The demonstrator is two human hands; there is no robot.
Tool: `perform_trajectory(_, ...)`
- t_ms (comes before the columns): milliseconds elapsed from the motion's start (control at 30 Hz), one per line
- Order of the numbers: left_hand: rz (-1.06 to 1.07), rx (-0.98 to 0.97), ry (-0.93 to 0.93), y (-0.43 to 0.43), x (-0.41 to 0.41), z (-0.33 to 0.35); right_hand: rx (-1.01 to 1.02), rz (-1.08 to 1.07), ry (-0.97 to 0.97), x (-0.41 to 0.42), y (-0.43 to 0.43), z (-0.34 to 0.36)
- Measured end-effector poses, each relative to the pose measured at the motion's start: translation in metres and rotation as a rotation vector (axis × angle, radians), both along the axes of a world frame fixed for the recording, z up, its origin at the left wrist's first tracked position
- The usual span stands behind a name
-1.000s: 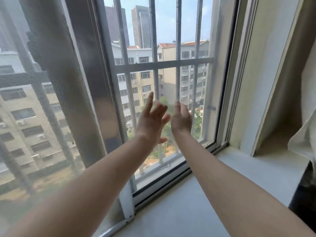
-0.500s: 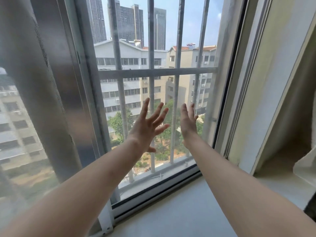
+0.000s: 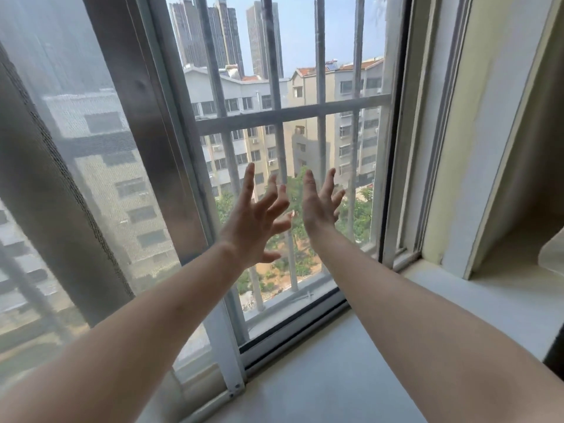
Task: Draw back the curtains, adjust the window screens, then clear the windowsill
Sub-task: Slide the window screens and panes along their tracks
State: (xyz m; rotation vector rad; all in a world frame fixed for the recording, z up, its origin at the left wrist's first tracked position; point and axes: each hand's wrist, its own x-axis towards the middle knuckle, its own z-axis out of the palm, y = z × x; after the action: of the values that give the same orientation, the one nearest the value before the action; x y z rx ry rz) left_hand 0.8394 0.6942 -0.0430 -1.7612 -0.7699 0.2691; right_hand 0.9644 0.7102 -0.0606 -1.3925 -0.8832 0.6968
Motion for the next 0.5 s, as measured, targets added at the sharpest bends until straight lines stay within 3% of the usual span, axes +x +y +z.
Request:
perform_trajectory(233, -0.074, 0.165, 0.081, -0.002, -0.01, 0.004, 0.023, 0.003, 0.035, -0.025, -0.01, -0.006)
perform_trajectory(500, -0.163, 0.01, 0.038, 0.017, 0.044, 0.008, 0.068, -0.286, 0.045, 0.05, 0.001, 0.011)
